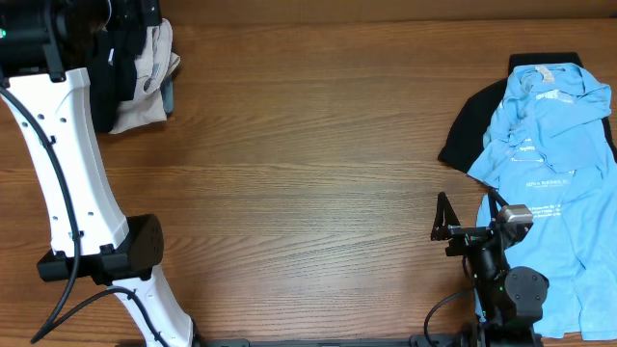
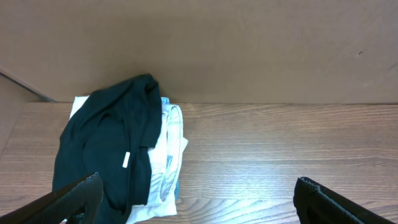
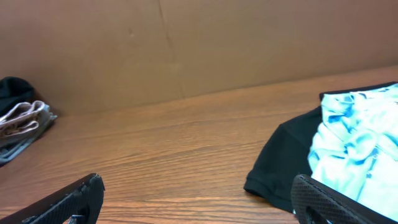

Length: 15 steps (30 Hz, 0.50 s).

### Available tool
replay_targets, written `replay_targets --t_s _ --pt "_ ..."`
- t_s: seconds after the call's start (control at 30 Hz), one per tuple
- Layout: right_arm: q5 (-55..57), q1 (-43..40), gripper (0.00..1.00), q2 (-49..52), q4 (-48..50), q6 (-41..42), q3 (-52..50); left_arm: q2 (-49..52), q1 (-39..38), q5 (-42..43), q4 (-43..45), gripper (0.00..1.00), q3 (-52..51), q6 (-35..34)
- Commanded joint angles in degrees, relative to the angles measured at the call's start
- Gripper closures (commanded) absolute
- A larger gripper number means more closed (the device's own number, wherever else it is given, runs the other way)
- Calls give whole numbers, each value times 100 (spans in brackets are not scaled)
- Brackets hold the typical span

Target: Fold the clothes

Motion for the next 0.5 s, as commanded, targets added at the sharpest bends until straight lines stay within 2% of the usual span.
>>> replay_targets --t_s 0.0,0.17,0.47 --pt "131 24 0 -201 61 22 -125 24 0 39 22 0 17 -70" --pt "181 22 0 -614 -22 17 -254 24 0 39 20 0 17 -70" --pt "234 24 0 -610 -26 20 -254 24 0 39 20 0 17 -68"
